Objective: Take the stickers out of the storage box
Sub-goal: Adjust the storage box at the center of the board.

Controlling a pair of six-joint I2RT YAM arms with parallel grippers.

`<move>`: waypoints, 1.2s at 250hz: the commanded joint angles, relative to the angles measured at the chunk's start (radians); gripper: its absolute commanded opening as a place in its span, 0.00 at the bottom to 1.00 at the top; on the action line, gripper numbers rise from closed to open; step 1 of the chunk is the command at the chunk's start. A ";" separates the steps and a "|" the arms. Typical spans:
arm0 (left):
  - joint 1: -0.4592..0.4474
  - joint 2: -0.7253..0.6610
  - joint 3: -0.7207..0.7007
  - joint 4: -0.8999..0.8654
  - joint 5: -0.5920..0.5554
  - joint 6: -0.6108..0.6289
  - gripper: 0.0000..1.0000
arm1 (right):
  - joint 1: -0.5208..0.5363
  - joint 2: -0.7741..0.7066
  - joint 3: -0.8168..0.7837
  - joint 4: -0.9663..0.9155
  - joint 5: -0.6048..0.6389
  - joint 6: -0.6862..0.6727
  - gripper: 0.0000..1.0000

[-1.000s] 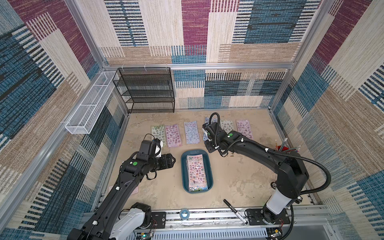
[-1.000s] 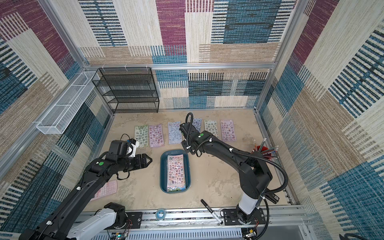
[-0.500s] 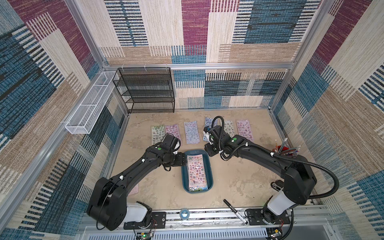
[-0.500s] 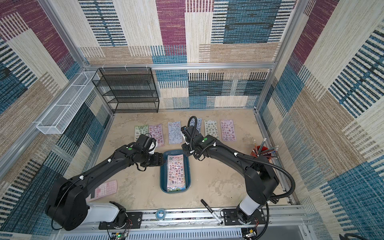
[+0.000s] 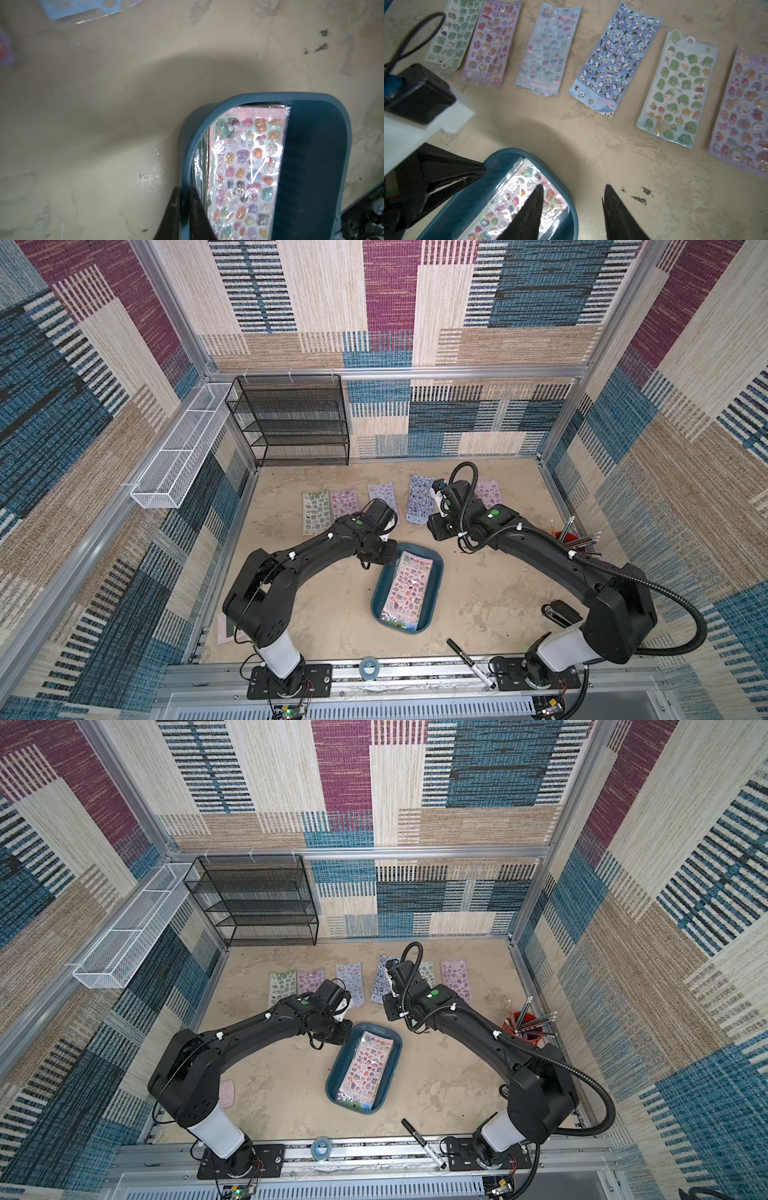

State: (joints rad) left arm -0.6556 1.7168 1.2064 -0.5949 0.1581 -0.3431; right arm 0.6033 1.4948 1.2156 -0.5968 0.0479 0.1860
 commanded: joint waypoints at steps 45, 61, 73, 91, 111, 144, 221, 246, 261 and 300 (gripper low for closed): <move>-0.087 0.090 0.148 -0.060 0.053 0.094 0.32 | -0.049 -0.057 -0.065 0.016 -0.031 0.010 0.51; -0.087 0.062 0.157 -0.068 0.055 0.087 0.38 | -0.052 -0.046 -0.075 0.009 -0.046 0.011 0.51; -0.088 0.024 0.154 -0.067 0.047 0.084 0.42 | -0.052 -0.041 -0.083 0.012 -0.068 0.008 0.50; -0.085 -0.048 0.141 -0.086 0.009 0.076 0.49 | -0.051 -0.040 -0.095 0.023 -0.106 -0.013 0.46; -0.084 -0.141 0.108 -0.121 -0.048 0.061 0.53 | -0.039 -0.070 -0.116 0.063 -0.203 -0.054 0.40; -0.055 -0.318 -0.024 -0.147 -0.157 0.000 0.53 | 0.055 -0.099 -0.159 0.083 -0.233 -0.124 0.31; 0.220 -0.719 -0.324 -0.143 -0.130 -0.185 0.47 | 0.327 0.017 -0.223 0.100 -0.310 -0.141 0.01; 0.292 -0.789 -0.345 -0.141 -0.101 -0.188 0.49 | 0.385 0.069 -0.216 0.160 -0.346 -0.138 0.00; 0.316 -0.798 -0.342 -0.151 -0.096 -0.186 0.49 | 0.401 0.110 -0.202 0.187 -0.369 -0.143 0.00; 0.352 -0.774 -0.340 -0.159 -0.042 -0.182 0.49 | 0.414 0.231 -0.107 0.239 -0.372 -0.124 0.00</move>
State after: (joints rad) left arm -0.3229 0.9306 0.8673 -0.7387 0.0605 -0.5056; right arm 1.0119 1.6684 1.0523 -0.4568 -0.3012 0.0471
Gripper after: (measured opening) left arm 0.488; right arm 0.048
